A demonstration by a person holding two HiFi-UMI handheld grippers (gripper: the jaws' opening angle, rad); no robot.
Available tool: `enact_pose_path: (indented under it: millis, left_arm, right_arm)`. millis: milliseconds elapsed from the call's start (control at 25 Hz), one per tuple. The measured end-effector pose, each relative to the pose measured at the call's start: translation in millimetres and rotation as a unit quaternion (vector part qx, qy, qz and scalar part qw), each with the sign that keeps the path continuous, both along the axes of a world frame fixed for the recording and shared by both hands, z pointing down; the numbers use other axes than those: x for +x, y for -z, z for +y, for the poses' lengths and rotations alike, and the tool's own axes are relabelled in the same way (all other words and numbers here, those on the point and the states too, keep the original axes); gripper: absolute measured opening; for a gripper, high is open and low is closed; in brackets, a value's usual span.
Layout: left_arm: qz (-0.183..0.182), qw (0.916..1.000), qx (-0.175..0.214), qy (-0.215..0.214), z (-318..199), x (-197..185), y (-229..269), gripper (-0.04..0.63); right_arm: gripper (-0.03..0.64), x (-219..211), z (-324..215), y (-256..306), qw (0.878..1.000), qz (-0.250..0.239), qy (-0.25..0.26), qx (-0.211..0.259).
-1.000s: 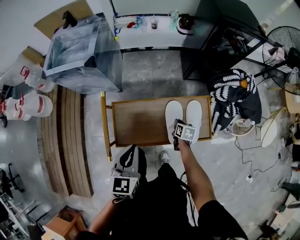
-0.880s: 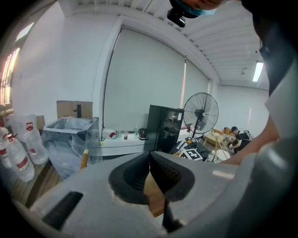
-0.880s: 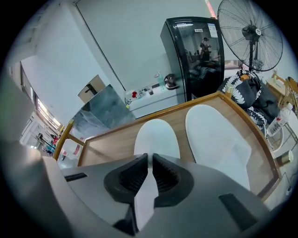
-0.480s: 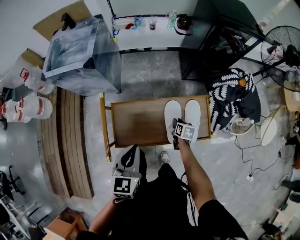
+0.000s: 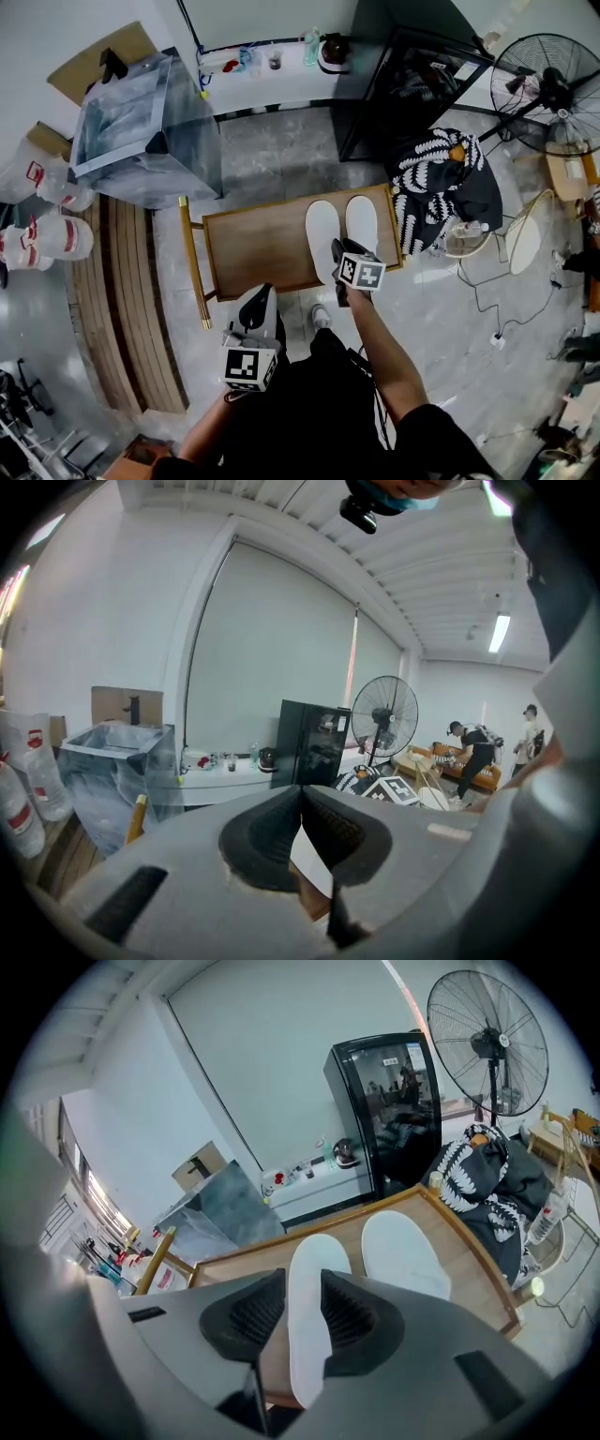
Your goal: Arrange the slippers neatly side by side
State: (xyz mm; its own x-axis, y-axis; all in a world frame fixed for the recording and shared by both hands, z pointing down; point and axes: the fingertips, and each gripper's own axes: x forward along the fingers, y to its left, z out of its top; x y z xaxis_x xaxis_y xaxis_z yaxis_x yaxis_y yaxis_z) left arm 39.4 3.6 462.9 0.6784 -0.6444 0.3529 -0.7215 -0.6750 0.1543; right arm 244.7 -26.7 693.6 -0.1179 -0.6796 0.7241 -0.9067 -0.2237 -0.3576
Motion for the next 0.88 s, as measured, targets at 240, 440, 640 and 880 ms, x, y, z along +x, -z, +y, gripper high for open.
enact_pose_path:
  millis: [240, 440, 640, 880]
  left_arm:
    - [0.013, 0.9991, 0.013, -0.038, 10.8, 32.4, 10.5, 0.018]
    - [0.021, 0.9977, 0.012, -0.063, 17.3, 53.9, 12.6, 0.018]
    - [0.028, 0.996, 0.017, -0.084, 23.6, 76.0, 18.1, 0.018]
    - [0.037, 0.9948, 0.01, -0.095, 31.8, 90.5, 23.2, 0.018]
  right_arm:
    - [0.114, 15.2, 28.9, 45.4, 0.999, 0.017, 0.008, 0.033]
    - [0.107, 29.0, 57.5, 79.4, 0.998, 0.03, -0.002, 0.055]
    - [0.1, 40.2, 76.3, 114.2, 0.996, 0.036, -0.013, 0.082]
    - [0.069, 46.0, 98.3, 159.8, 0.99, 0.067, -0.016, 0.119]
